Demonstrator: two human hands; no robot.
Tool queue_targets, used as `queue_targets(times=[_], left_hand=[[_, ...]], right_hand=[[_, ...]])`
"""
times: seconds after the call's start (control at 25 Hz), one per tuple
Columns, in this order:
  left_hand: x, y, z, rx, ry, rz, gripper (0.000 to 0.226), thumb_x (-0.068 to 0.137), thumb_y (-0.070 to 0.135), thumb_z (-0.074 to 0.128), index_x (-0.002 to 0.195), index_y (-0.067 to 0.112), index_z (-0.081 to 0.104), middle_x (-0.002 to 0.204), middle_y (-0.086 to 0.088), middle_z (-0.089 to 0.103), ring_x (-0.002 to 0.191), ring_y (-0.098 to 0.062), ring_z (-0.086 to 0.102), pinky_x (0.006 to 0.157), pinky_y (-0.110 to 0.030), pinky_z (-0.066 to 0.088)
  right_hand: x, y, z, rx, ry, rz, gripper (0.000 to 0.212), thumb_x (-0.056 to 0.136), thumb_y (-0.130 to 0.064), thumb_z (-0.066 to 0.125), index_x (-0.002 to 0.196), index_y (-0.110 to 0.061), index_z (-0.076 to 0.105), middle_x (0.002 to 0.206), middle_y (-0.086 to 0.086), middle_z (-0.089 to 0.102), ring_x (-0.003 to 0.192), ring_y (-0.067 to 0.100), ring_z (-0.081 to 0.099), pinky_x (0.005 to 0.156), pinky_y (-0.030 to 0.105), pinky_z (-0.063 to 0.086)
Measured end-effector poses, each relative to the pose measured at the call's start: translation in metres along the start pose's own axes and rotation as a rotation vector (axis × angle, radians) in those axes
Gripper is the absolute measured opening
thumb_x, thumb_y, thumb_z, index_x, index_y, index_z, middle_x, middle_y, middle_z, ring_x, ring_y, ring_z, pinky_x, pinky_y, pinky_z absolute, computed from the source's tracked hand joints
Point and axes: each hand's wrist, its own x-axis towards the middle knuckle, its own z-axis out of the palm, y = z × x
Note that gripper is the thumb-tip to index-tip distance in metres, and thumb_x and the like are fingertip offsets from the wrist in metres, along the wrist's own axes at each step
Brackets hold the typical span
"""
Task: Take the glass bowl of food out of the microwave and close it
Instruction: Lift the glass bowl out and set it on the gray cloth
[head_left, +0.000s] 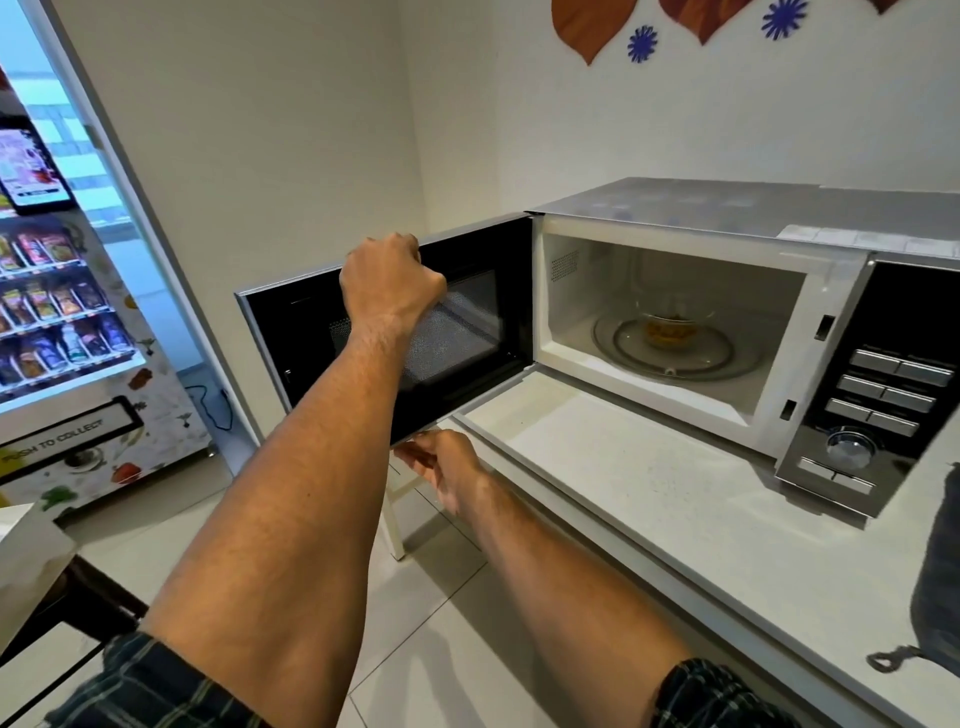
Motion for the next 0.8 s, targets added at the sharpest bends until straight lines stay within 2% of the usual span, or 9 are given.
queue_targets(times=[0.12, 0.2, 0.28, 0.32, 0.4, 0.52, 0.6, 0.68, 0.8], left_hand=[[-0.004, 0.000, 0.014, -0.072, 0.089, 0.121, 0.030, 0.079, 0.017, 0.047, 0.092, 0.007, 0.072, 0.078, -0.009, 0.071, 0.068, -0.025, 0.058, 0.092, -0.041, 0.053], [-0.014, 0.003, 0.035, -0.127, 0.153, 0.227, 0.036, 0.084, 0.019, 0.048, 0.106, 0.006, 0.073, 0.103, -0.012, 0.075, 0.092, -0.028, 0.068, 0.101, -0.042, 0.047], [-0.024, 0.014, 0.062, -0.211, 0.201, 0.297, 0.035, 0.086, 0.019, 0.054, 0.111, 0.006, 0.074, 0.118, -0.011, 0.072, 0.111, -0.027, 0.066, 0.103, -0.042, 0.046], [-0.029, 0.022, 0.073, -0.268, 0.185, 0.305, 0.032, 0.086, 0.020, 0.055, 0.107, 0.007, 0.074, 0.118, -0.010, 0.072, 0.112, -0.025, 0.066, 0.101, -0.040, 0.048], [-0.038, 0.040, 0.094, -0.392, 0.072, 0.257, 0.028, 0.091, 0.024, 0.051, 0.098, 0.009, 0.074, 0.109, -0.006, 0.072, 0.099, -0.023, 0.067, 0.086, -0.035, 0.051], [-0.047, 0.066, 0.132, -0.530, -0.064, 0.131, 0.028, 0.099, 0.027, 0.041, 0.086, 0.011, 0.061, 0.091, -0.002, 0.063, 0.079, -0.019, 0.056, 0.066, -0.033, 0.042], [-0.051, 0.083, 0.160, -0.609, -0.148, 0.061, 0.030, 0.101, 0.031, 0.036, 0.080, 0.015, 0.051, 0.084, -0.001, 0.056, 0.075, -0.020, 0.052, 0.065, -0.031, 0.034], [-0.053, 0.105, 0.187, -0.681, -0.226, 0.007, 0.033, 0.103, 0.035, 0.032, 0.079, 0.017, 0.046, 0.081, -0.002, 0.055, 0.076, -0.023, 0.054, 0.066, -0.030, 0.033], [-0.055, 0.138, 0.215, -0.809, -0.373, -0.120, 0.039, 0.105, 0.039, 0.029, 0.088, 0.014, 0.054, 0.090, -0.005, 0.059, 0.087, -0.025, 0.057, 0.072, -0.032, 0.037]], right_hand=[[0.002, -0.006, -0.017, -0.207, 0.128, -0.060, 0.018, 0.099, -0.014, 0.061, 0.110, -0.006, 0.072, 0.103, 0.019, 0.075, 0.089, 0.021, 0.067, 0.093, 0.033, 0.056], [0.003, -0.020, -0.038, -0.257, 0.247, -0.173, 0.014, 0.097, -0.017, 0.064, 0.103, -0.010, 0.074, 0.096, 0.014, 0.077, 0.084, 0.019, 0.069, 0.081, 0.028, 0.058], [-0.001, -0.044, -0.064, -0.267, 0.385, -0.297, 0.012, 0.094, -0.013, 0.063, 0.093, -0.012, 0.075, 0.092, 0.013, 0.077, 0.081, 0.021, 0.070, 0.074, 0.030, 0.060], [-0.004, -0.058, -0.078, -0.260, 0.447, -0.347, 0.015, 0.094, -0.011, 0.062, 0.087, -0.016, 0.074, 0.090, 0.014, 0.076, 0.078, 0.022, 0.069, 0.073, 0.034, 0.060], [-0.011, -0.085, -0.105, -0.295, 0.577, -0.431, 0.016, 0.096, -0.017, 0.063, 0.082, -0.020, 0.072, 0.090, 0.012, 0.076, 0.077, 0.021, 0.068, 0.073, 0.038, 0.059], [-0.019, -0.123, -0.145, -0.342, 0.767, -0.547, 0.020, 0.099, -0.030, 0.060, 0.095, -0.018, 0.075, 0.092, 0.005, 0.075, 0.087, 0.019, 0.068, 0.083, 0.036, 0.057], [-0.024, -0.146, -0.169, -0.333, 0.862, -0.585, 0.029, 0.102, -0.033, 0.055, 0.108, -0.011, 0.074, 0.092, 0.001, 0.070, 0.090, 0.019, 0.065, 0.083, 0.032, 0.052], [-0.025, -0.166, -0.193, -0.311, 0.937, -0.607, 0.028, 0.104, -0.032, 0.052, 0.109, -0.010, 0.069, 0.084, -0.002, 0.063, 0.087, 0.018, 0.059, 0.081, 0.032, 0.049], [-0.020, -0.193, -0.218, -0.218, 1.009, -0.568, 0.025, 0.101, -0.021, 0.052, 0.116, -0.009, 0.068, 0.085, -0.003, 0.063, 0.088, 0.018, 0.060, 0.085, 0.034, 0.048]])
